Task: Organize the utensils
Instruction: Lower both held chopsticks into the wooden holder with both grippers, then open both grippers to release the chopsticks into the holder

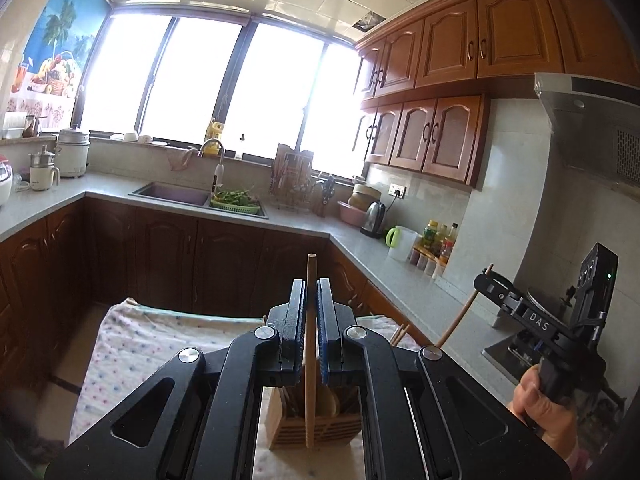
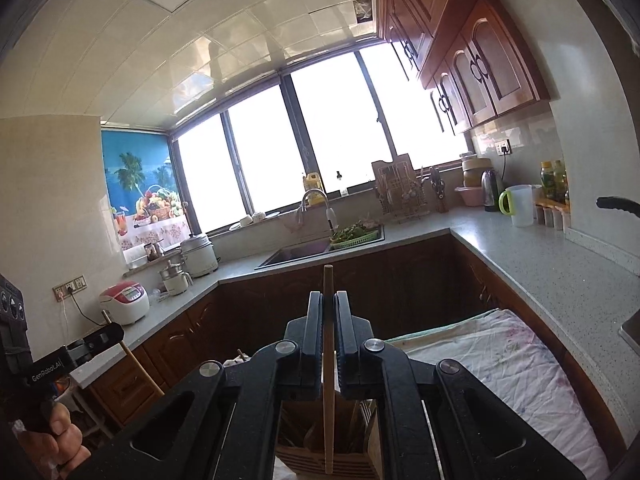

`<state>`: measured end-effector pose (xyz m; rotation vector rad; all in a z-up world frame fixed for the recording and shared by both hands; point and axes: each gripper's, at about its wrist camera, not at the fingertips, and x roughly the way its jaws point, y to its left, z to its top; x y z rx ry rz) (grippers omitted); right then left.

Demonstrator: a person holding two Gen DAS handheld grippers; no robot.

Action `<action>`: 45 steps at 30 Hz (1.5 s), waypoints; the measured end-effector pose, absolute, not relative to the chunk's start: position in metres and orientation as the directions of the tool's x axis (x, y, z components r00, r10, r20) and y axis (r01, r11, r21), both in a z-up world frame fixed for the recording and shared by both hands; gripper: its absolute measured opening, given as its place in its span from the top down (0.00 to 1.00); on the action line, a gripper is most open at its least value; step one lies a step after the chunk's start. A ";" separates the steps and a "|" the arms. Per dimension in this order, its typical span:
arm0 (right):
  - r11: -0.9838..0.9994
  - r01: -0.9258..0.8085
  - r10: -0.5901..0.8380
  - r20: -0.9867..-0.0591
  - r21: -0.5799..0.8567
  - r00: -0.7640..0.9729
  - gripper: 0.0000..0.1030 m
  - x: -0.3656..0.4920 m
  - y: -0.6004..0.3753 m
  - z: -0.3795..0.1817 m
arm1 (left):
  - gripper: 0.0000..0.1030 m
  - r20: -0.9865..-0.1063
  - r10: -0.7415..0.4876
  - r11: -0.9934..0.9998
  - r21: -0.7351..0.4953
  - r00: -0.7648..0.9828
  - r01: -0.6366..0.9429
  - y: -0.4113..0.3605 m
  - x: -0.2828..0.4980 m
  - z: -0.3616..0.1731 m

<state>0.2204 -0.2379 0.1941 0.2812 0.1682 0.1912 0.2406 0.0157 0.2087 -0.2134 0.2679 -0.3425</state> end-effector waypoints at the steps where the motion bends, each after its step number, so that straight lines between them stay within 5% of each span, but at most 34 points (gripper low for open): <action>1: 0.945 -0.158 0.202 -0.129 0.287 0.971 0.95 0.225 -0.237 0.195 | 0.96 -0.219 -0.351 0.922 -0.253 0.911 0.294 0.014 0.247 0.209; 25: 0.932 -0.078 0.194 -0.307 0.354 0.932 0.95 0.274 -0.240 0.103 | 0.95 -0.367 -0.309 0.929 -0.315 0.878 0.196 -0.004 0.308 0.104; 45: 0.937 -0.078 0.196 -0.328 0.340 0.924 0.94 0.276 -0.241 0.104 | 0.95 -0.399 -0.297 0.942 -0.271 0.868 0.198 -0.011 0.308 0.108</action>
